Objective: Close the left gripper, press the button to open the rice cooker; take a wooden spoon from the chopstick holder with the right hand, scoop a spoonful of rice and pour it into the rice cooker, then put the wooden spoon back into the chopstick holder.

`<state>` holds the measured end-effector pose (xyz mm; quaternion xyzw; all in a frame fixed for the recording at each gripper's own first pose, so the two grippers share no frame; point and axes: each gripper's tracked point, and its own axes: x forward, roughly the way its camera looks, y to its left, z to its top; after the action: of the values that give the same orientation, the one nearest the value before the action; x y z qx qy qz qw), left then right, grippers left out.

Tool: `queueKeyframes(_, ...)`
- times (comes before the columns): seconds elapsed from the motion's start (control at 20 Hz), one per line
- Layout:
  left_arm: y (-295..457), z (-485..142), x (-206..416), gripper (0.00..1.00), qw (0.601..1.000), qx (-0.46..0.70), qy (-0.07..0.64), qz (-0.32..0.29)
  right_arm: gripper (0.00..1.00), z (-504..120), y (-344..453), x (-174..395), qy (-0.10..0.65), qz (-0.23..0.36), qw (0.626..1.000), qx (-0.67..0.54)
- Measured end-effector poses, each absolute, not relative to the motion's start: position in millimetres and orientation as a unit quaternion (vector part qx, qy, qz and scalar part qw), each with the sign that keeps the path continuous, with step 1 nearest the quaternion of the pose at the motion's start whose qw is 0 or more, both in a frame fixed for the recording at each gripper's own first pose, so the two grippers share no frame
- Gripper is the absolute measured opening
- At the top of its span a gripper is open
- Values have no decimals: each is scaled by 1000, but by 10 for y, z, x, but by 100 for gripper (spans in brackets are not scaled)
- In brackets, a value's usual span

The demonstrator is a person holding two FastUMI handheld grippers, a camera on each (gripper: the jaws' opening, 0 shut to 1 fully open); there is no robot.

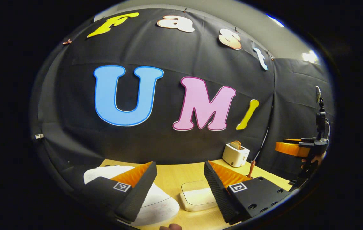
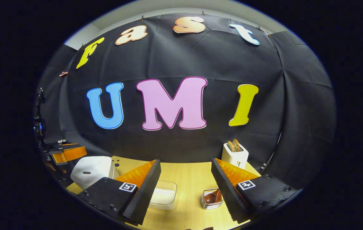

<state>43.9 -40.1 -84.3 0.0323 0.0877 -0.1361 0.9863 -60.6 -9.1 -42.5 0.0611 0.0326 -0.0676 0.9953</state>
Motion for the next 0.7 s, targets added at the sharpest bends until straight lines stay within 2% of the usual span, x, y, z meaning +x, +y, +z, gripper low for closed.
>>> queueKeyframes(0.45, -411, -820, 462, 95, 988, 24, 88, -127, 96, -376, 113, -571, 44, -33, 998, 26)
queueKeyframes(0.7, -392, -788, 460, 95, 988, 27, 88, -126, 98, -369, 119, -567, 42, -34, 998, 25)
